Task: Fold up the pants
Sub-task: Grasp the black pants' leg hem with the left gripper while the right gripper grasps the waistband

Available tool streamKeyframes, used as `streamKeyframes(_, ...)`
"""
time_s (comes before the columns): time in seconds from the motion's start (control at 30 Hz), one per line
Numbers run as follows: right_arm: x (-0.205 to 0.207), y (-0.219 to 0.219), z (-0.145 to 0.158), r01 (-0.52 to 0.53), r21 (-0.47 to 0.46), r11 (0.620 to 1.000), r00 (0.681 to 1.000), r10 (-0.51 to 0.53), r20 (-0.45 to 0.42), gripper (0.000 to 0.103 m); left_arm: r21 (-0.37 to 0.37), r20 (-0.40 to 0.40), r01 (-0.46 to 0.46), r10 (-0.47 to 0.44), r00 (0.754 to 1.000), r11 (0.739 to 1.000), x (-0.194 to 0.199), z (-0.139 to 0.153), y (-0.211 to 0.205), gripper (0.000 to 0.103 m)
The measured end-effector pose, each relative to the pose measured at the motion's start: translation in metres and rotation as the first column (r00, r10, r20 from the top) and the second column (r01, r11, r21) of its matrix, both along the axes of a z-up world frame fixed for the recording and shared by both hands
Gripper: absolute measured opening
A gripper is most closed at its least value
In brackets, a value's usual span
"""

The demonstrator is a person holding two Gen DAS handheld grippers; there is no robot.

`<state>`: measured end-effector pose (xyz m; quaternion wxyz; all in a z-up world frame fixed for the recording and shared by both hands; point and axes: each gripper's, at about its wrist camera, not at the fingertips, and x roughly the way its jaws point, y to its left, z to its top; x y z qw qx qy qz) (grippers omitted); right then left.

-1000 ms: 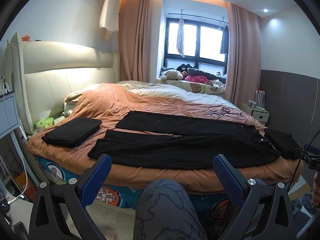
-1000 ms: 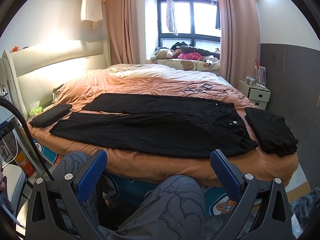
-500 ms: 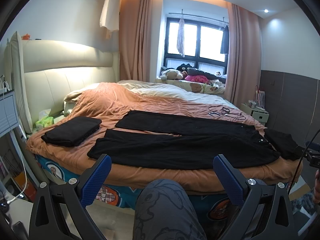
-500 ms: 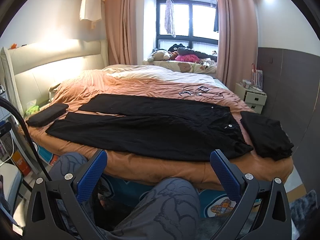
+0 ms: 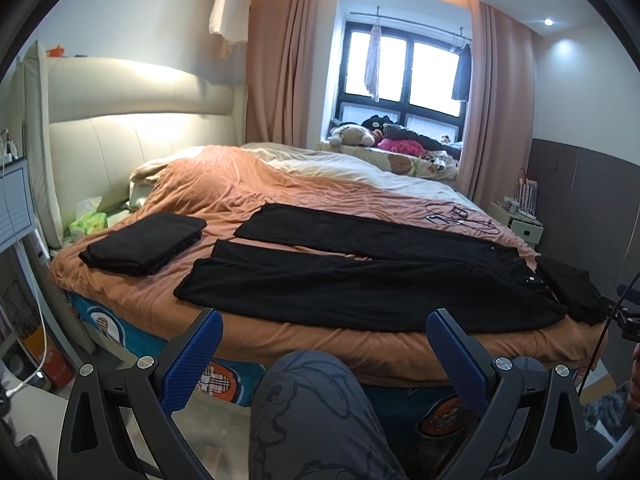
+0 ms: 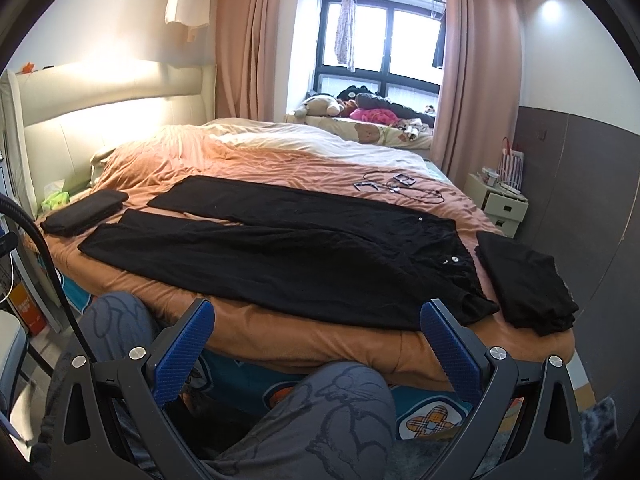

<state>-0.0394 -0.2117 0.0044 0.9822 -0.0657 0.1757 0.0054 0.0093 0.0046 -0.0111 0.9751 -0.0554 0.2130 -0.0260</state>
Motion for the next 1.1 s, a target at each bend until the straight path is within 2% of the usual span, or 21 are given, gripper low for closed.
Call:
streamKeyframes(0.63,0.096,-0.017,-0.001,0.077,0.021,0.997,0.985,-0.073,-0.153,0.103,-0.088,-0.144,-0.079,0.066,0.987,0.993,0.086,-0.038,0.035,0.103)
streamKeyframes(1.03,0.146,-0.038,-0.005,0.167,0.041,0.985,0.964,-0.154,-0.218,0.103,-0.175,-0.267,-0.183,0.133,0.954,0.967,0.147,-0.073,0.075,0.087)
streamKeyframes(1.1,0.154,-0.041,-0.006,0.184,0.054,0.981,0.959,-0.168,-0.227,0.103,-0.192,-0.285,-0.199,0.139,0.948,0.961,0.155,-0.078,0.082,0.079)
